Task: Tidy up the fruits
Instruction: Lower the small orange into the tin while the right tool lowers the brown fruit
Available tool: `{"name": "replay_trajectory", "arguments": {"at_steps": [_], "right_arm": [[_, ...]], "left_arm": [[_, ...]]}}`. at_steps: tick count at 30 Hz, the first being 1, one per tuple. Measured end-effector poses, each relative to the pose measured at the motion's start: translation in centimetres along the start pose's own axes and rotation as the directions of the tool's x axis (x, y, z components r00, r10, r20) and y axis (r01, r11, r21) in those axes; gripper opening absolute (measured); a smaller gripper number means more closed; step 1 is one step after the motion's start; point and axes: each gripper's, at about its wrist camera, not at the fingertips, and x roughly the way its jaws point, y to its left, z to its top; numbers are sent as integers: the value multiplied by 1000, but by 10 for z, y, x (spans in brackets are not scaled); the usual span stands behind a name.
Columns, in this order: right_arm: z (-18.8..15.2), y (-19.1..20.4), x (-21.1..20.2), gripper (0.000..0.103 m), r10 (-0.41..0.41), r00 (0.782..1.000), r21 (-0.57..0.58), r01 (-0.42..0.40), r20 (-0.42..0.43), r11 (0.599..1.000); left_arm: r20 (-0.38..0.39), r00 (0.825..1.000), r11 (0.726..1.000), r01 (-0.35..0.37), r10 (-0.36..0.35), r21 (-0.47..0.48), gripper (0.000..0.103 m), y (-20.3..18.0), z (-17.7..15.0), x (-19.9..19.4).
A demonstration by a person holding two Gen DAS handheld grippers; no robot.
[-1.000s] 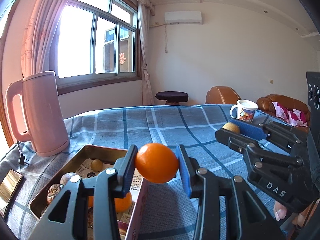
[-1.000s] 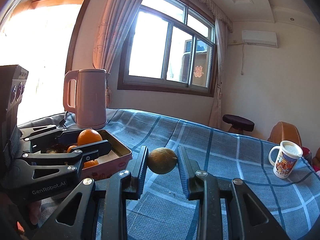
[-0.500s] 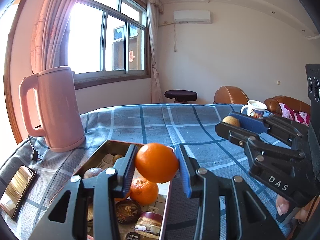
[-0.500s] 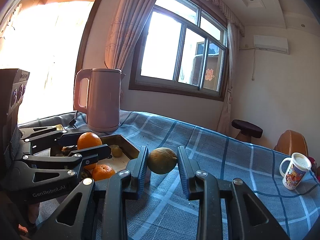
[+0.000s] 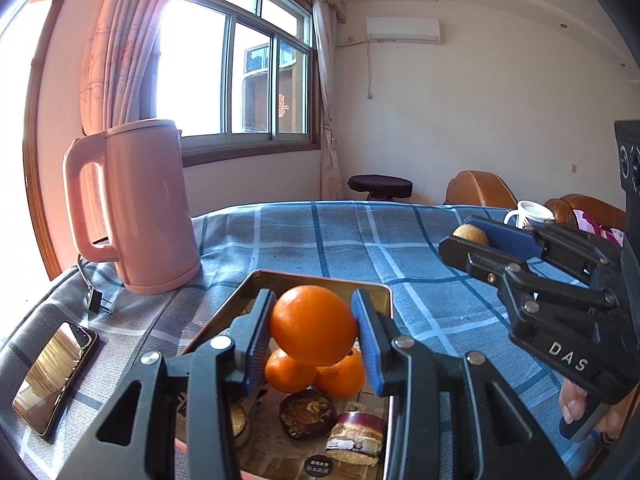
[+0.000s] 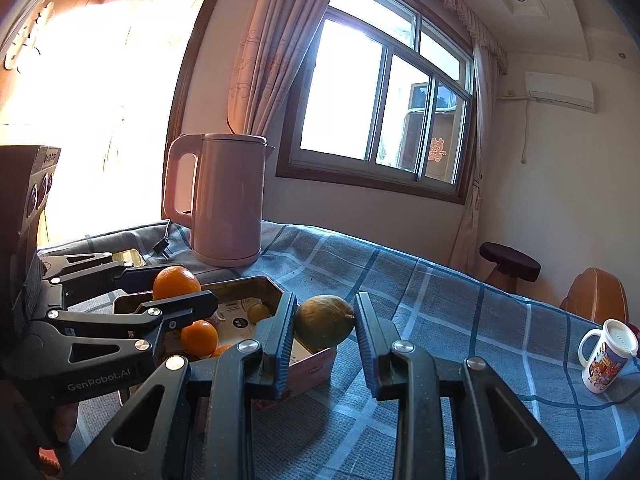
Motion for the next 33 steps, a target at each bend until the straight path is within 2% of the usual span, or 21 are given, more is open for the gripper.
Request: {"name": "replay_trajectory", "arguments": {"at_steps": [26, 33], "right_arm": [[2, 43, 34, 31, 109, 992, -24, -111, -60, 994], [-2, 53, 43, 31, 137, 985, -32, -141, -105, 990]], "left_arm": [[-76, 996, 997, -58, 54, -55, 42, 44, -8, 4], [-105, 993, 996, -63, 55, -67, 42, 53, -10, 7]]}}
